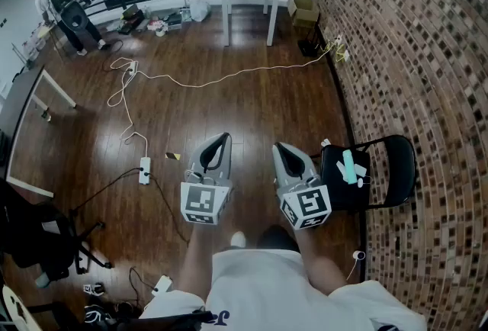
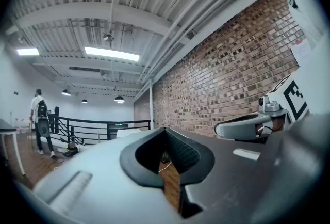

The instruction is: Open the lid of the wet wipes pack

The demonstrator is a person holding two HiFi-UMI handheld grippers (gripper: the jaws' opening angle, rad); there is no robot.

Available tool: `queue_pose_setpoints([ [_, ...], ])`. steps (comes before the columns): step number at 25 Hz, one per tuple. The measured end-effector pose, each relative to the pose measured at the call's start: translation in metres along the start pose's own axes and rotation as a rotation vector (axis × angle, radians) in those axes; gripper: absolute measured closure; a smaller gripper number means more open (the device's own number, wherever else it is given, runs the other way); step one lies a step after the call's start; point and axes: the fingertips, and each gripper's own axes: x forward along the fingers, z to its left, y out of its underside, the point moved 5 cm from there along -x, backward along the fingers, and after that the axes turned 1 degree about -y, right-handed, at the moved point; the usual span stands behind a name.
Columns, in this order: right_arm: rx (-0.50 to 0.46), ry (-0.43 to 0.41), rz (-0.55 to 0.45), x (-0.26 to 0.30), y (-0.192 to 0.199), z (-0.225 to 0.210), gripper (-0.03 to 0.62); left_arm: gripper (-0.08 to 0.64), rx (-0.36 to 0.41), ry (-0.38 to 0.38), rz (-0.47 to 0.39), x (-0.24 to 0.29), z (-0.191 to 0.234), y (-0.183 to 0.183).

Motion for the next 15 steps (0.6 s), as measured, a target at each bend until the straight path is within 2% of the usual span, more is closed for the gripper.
queue_pose_setpoints([
  [4,0.025,0.036,0.006,0.044,0.011,-0.051,0.600,0.543,-0.037,0.026,0.026,0.066,0.015,0.021],
  [8,-0.080,0.039,0.019,0.106,0.020,-0.116,0.600,0.543,-0.044,0.025,0.034,0.147,0.026,0.036],
  [10,-0.103,0.019,0.013,0.139,0.020,-0.154,0.600,0.545,-0.040,0.013,0.047,0.198,0.030,0.039],
  [15,-0.066,-0.041,-0.009,0.222,0.003,-0.257,0.600,0.543,0.060,0.029,0.051,0.334,0.036,0.031],
])
